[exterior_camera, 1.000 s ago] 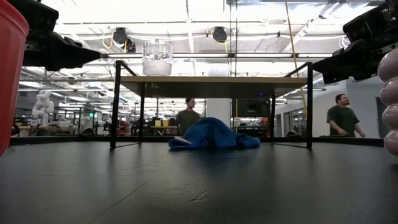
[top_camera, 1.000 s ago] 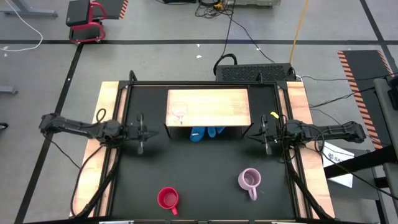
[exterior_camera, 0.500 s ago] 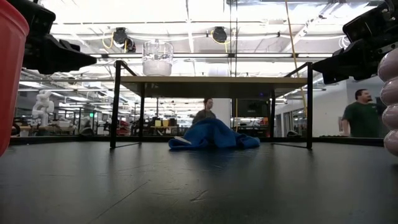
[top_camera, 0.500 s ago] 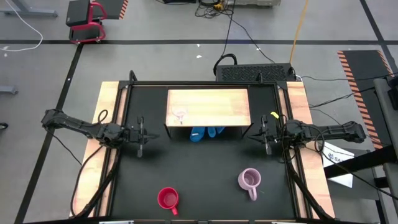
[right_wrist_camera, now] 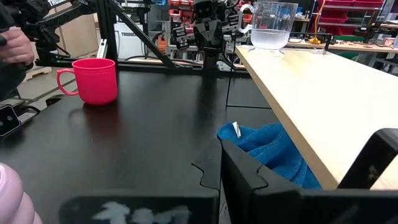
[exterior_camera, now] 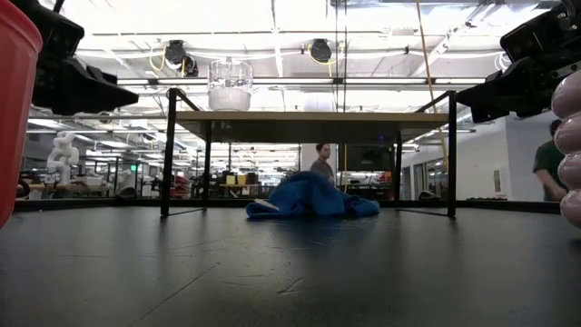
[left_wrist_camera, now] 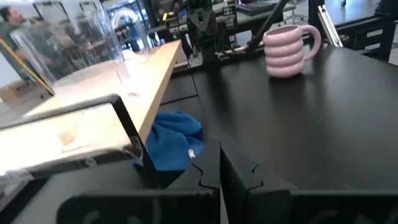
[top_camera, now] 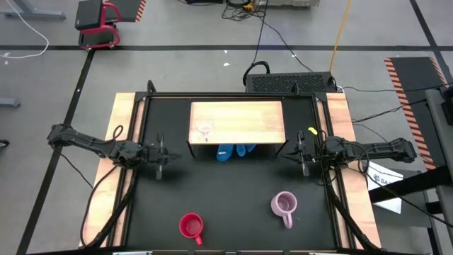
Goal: Stack small to large cups/mugs on shelf
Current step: Put the red mug on the shelf
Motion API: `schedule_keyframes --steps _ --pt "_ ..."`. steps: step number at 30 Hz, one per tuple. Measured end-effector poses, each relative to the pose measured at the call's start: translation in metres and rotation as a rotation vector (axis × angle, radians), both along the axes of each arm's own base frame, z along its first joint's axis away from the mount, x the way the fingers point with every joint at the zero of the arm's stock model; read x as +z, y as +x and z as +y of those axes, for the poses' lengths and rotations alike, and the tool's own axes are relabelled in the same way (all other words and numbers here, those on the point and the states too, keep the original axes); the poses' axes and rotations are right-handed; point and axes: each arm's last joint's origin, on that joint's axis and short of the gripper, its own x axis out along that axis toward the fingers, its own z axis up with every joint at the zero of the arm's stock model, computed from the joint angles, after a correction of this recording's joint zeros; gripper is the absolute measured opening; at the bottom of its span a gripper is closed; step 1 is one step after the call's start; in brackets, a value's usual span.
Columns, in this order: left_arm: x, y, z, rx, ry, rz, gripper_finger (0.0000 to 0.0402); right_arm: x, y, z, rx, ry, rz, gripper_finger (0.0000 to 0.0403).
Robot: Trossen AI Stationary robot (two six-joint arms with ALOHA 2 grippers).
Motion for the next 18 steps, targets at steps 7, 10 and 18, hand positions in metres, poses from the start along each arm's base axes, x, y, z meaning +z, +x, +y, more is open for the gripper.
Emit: schedule_keyframes --steps 7,10,18 --pt "0.0008 0.0001 0.0000 0.004 -0.034 -0.009 0.0003 0.0000 0.0000 0.0000 0.000 0.000 0.000 0.0000" --pt "0.0008 0.0001 0.0000 0.006 -0.049 -0.008 0.0003 0.0000 0.0000 0.0000 0.000 0.000 0.000 0.0000" --pt "0.0000 0.0000 0.0000 0.009 -0.075 -0.001 0.0003 0.0000 0.0000 0.0000 0.000 0.000 0.000 0.0000"
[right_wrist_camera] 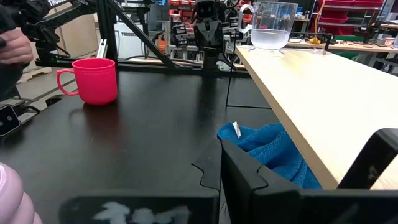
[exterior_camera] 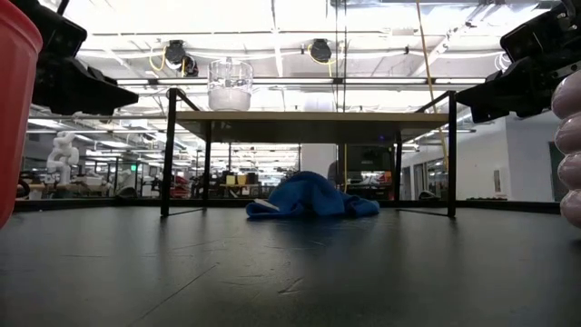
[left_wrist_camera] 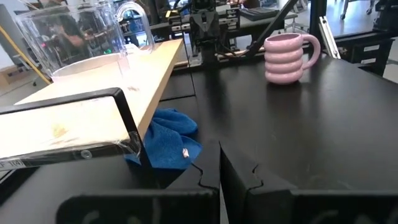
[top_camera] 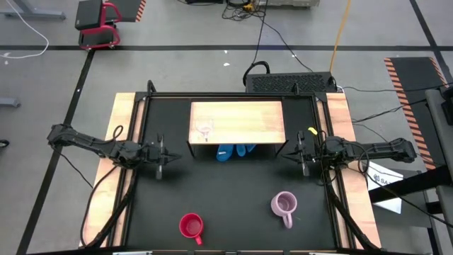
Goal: Stack small to large cups/mugs on shelf
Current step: Put the red mug on the shelf
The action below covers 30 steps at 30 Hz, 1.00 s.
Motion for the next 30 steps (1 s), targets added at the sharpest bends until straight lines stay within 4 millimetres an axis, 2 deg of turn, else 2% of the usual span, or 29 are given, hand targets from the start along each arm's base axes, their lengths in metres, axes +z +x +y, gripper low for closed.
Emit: schedule_keyframes --steps 8,15,25,30 --pt "-0.006 -0.001 -0.001 -0.042 -0.003 0.067 0.0003 0.000 0.000 0.000 0.000 0.000 0.000 0.0000" --pt "0.002 0.000 -0.001 -0.032 -0.120 -0.019 0.0003 0.000 0.000 0.000 0.000 0.000 0.000 0.0000" --pt "0.005 0.000 -0.004 -0.128 -0.095 -0.046 0.0003 0.000 0.000 0.000 0.000 -0.001 0.000 0.0000" --pt "0.010 0.000 -0.008 -0.251 -0.097 -0.091 0.0002 0.000 0.000 0.000 0.000 -0.003 0.000 0.0000"
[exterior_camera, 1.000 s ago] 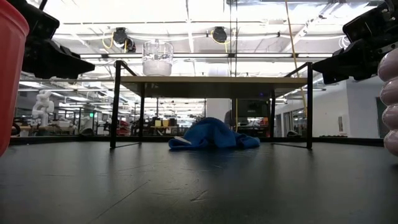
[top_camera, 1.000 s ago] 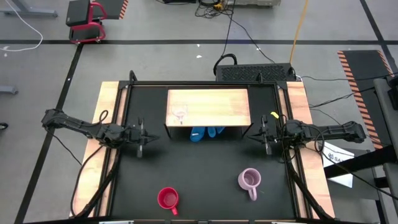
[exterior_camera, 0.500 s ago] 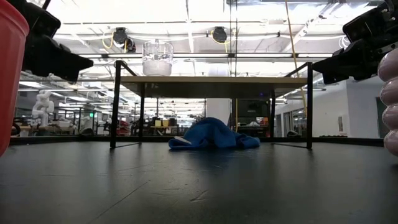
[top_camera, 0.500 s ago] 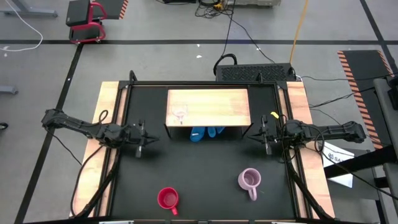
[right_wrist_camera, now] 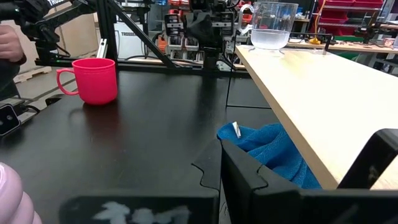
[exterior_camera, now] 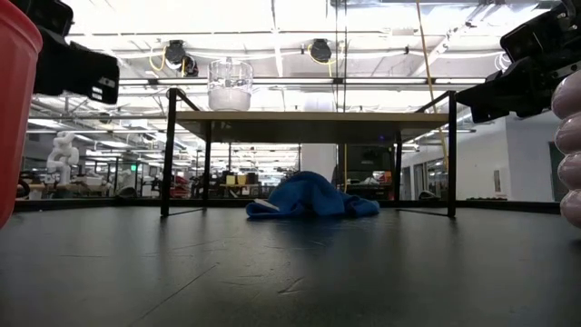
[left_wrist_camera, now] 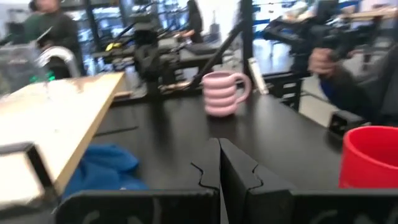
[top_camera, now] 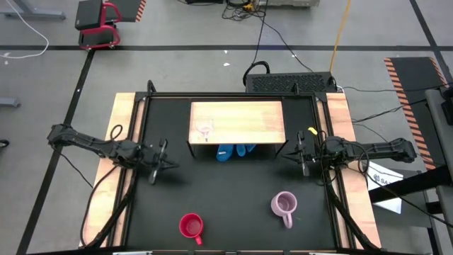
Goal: Stack small to large cups/mugs on shelf
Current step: Put the red mug on the shelf
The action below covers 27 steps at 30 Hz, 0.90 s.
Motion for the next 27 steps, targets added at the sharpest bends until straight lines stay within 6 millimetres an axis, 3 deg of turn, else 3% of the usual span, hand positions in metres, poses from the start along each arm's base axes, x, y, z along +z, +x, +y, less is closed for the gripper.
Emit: schedule_keyframes --steps 11,18,27 --pt "0.003 0.000 -0.003 -0.033 -0.023 -0.024 0.0001 0.000 0.000 0.000 0.000 -0.001 0.000 0.0000" --pt "0.004 0.006 -0.018 -0.137 -0.006 -0.046 0.0001 0.000 0.000 0.000 0.000 -0.001 0.000 0.0000" --pt "0.005 0.014 -0.031 -0.150 0.005 -0.081 0.0001 0.000 0.000 0.000 0.000 -0.001 0.000 0.0000"
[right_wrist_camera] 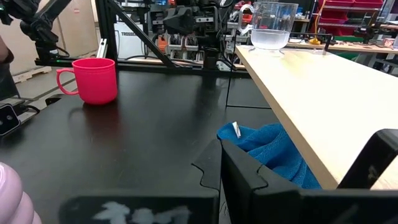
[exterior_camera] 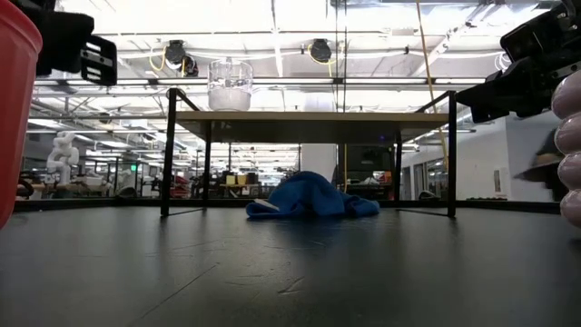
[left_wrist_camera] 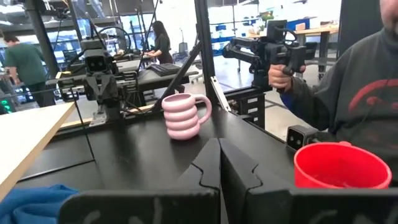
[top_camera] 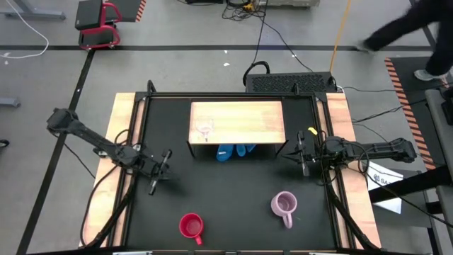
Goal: Stack small to large cups/mugs on shelf
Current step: Put the red mug on the shelf
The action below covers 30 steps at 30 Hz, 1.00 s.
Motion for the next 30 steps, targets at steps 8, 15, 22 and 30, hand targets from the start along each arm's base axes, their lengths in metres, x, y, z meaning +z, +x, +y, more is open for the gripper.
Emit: schedule_keyframes --steps 8,15,22,30 --pt "0.018 0.016 -0.020 -0.069 0.002 0.045 0.0001 0.000 0.000 0.000 0.000 0.000 0.001 0.0000" --pt "0.019 0.031 -0.042 -0.128 0.106 0.109 0.0001 0.000 0.000 0.000 0.000 0.000 0.002 0.0000" --pt "0.005 0.038 -0.049 -0.076 0.118 0.190 0.0000 0.000 0.000 0.000 0.000 0.001 0.003 0.0000" --pt "0.000 0.039 -0.060 -0.111 0.057 0.198 0.0000 0.000 0.000 0.000 0.001 -0.006 0.003 0.0000"
